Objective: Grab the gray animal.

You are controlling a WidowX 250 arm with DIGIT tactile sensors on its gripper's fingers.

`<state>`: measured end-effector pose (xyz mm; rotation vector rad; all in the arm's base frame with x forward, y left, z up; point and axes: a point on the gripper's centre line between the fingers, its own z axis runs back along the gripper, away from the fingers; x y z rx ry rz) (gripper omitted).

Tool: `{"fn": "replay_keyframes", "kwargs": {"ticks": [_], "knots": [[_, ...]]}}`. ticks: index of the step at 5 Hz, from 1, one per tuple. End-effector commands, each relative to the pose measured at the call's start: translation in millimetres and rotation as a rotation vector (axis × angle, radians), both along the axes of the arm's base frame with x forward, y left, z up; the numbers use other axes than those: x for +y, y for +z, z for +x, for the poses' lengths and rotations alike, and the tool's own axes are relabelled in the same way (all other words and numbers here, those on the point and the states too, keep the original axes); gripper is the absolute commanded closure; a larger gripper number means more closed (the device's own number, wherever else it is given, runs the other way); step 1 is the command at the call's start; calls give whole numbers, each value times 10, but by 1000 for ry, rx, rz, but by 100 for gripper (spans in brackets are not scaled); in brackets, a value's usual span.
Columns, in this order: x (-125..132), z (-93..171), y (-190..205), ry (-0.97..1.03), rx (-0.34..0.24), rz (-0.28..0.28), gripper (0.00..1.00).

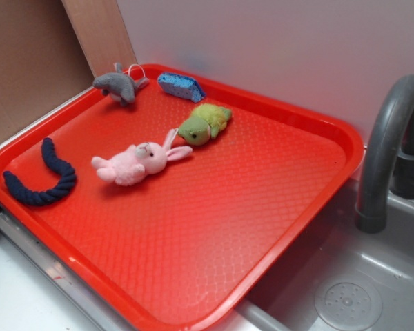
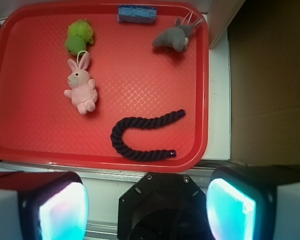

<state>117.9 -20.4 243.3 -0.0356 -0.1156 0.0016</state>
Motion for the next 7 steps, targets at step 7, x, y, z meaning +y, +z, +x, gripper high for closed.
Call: {"fn": "replay_keyframes", "kwargs": {"ticks": [7], "knots": [[648,1416,-1048,1112,-227,-112,0]]}}
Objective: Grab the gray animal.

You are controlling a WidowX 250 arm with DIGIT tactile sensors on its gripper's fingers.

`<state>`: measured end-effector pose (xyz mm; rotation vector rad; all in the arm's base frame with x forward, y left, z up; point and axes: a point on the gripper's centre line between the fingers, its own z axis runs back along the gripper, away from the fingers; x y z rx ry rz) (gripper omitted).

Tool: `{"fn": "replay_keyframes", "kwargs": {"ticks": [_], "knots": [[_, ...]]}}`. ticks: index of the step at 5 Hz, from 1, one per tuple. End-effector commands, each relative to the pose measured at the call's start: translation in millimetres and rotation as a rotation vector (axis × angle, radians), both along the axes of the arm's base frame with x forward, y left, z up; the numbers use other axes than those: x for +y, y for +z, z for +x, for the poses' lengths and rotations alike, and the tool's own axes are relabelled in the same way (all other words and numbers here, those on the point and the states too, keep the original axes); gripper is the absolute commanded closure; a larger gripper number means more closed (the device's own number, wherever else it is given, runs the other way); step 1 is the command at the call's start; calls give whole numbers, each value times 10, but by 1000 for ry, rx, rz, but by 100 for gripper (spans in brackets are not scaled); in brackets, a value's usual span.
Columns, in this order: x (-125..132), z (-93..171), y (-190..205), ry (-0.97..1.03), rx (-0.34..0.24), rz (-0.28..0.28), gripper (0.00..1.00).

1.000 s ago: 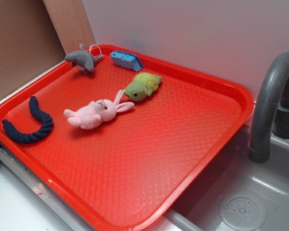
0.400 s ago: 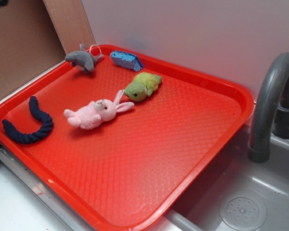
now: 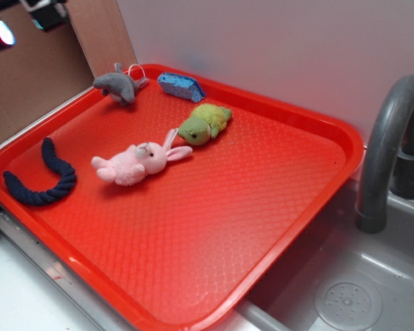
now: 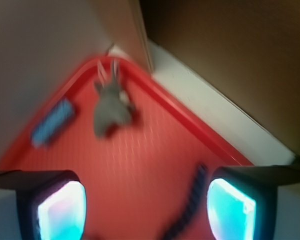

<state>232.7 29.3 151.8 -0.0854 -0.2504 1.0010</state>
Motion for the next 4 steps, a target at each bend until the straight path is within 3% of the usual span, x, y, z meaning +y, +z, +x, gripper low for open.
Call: {"fn": "replay_keyframes", "kwargs": {"ticks": [1,4], "knots": [[195,499,-364,194,-109,58,0],[151,727,-1028,192,-10,101,0]]}}
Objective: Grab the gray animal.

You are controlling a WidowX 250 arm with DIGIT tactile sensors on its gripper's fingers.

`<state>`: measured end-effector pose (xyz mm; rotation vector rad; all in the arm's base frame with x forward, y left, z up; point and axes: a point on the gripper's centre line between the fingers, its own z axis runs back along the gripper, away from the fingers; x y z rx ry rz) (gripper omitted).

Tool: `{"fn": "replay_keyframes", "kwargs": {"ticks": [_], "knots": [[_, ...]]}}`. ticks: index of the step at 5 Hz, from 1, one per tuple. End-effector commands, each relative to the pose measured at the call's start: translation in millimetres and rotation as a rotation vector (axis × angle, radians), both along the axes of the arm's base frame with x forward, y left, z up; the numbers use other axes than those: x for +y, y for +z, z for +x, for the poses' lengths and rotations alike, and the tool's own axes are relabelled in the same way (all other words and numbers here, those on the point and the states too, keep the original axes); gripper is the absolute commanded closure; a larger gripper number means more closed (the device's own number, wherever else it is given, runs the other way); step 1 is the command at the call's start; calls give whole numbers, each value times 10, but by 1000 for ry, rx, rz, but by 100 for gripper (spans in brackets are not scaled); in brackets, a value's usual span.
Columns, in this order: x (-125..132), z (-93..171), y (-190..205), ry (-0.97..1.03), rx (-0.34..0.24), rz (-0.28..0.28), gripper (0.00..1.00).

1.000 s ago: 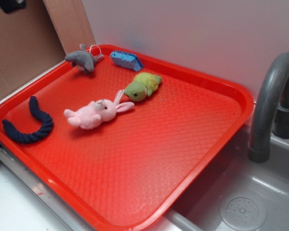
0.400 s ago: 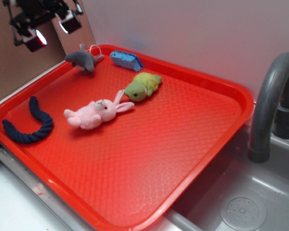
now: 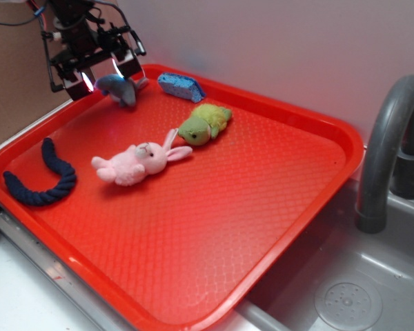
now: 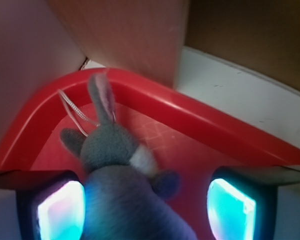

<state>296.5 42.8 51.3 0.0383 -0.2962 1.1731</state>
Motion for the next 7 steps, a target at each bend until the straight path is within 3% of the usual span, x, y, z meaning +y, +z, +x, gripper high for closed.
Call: {"fn": "replay_keyframes", "kwargs": {"ticks": [1,2,3,4,5,6,7], "knots": [[-48,57,144,-50,-45,-8,100],[-186,-37,445,-126,-15,-15,100],[-465,-192,940,-283,35,76,100],[-712,-392,1378,-449,53,34,100],[-861,-590,1706,-661,37,31,100],[-883,-670,1850,-794,-35,0,100],[-774,-579,1888,-901,-19,-35,100]]}}
